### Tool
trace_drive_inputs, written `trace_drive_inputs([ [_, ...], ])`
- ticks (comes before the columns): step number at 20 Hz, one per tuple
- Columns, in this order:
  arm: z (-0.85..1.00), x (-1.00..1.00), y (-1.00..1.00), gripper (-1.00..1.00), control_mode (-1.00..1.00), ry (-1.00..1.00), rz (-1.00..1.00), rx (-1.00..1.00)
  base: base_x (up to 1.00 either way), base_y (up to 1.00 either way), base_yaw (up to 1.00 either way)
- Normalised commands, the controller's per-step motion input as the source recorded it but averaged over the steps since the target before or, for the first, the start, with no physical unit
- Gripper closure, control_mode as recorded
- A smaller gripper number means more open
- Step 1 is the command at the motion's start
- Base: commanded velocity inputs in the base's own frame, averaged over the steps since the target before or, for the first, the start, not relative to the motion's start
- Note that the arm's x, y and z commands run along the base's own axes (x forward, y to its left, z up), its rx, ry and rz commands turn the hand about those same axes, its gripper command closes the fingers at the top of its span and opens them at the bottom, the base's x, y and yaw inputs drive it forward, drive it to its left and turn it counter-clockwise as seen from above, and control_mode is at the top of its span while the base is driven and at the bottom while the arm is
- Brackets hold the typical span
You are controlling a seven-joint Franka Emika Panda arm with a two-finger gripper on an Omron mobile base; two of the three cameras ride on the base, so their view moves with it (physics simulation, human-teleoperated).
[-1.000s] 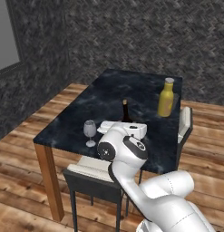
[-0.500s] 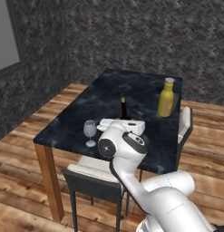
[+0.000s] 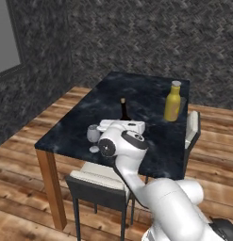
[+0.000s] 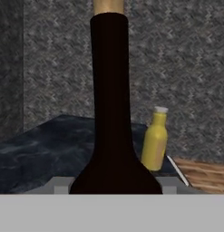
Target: There is a wine glass and glass cup on the dining counter. Place the wine bottle next to the wine glass and the juice bottle next to the glass cup.
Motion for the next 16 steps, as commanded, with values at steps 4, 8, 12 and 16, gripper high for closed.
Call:
trace_drive_inputs([
  [4, -0.01, 0.08, 0.13, 1.00, -1.00, -0.06, 0.00, 0.00, 0.00, 0.00, 0.00],
  [8, -0.05, 0.06, 0.06, 1.00, -1.00, -0.10, 0.00, 0.01, 0.00, 0.00, 0.00],
  [12, -0.06, 0.01, 0.02, 1.00, -1.00, -0.12, 0.03, 0.05, 0.00, 0.00, 0.00],
  [16, -0.04, 0.04, 0.00, 1.00, -1.00, -0.03, 0.03, 0.07, 0.00, 0.00, 0.00],
])
